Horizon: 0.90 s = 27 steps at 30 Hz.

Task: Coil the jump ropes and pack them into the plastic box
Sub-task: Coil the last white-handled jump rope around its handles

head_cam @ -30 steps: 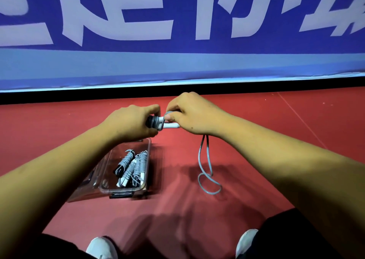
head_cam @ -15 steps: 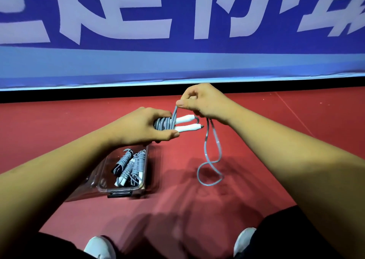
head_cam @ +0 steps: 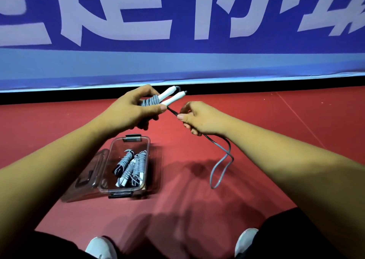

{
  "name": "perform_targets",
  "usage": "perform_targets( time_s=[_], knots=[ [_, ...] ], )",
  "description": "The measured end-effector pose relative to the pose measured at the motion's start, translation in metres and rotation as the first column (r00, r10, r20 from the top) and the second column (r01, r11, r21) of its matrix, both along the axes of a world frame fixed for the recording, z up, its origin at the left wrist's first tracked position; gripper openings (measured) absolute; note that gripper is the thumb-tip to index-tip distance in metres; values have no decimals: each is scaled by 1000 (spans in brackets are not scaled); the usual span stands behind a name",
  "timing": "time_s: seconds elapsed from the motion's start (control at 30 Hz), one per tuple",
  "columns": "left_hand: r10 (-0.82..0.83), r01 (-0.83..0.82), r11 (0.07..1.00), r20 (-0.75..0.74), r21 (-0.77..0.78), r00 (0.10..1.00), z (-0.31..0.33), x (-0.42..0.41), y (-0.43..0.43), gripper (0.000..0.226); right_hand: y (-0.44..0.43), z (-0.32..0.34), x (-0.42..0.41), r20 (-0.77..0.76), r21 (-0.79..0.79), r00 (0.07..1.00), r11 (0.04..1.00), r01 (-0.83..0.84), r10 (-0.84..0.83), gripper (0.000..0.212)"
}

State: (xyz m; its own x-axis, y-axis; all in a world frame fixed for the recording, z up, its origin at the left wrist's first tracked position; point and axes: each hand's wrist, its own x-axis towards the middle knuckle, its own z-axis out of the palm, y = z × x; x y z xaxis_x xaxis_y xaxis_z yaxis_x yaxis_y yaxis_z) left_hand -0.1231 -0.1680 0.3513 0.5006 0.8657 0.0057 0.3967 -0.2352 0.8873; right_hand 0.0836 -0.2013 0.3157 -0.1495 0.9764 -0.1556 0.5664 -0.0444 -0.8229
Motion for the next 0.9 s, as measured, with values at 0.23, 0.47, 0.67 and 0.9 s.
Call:
perform_targets(
  time_s=[0.23, 0.47, 0.67, 0.9],
  knots=[
    [84, -84, 996, -7, -28, 996, -10, 1, 8, 29, -10, 11, -8, 162, -28, 983, 996, -82, 86, 15],
    [358, -58, 846, -483, 531, 799, -32, -2, 18, 38, -20, 37, -30, 483, 170, 864, 952, -254, 144, 35],
    [204, 200, 896, -769, 395, 606, -34, 10, 4, 41, -15, 36, -27, 492, 224, 864, 943, -245, 108, 25],
    [6, 385, 873, -796, 299, 605, -10, 13, -11, 30, -5, 33, -21, 404, 338, 915, 927, -165, 16, 19]
  ],
)
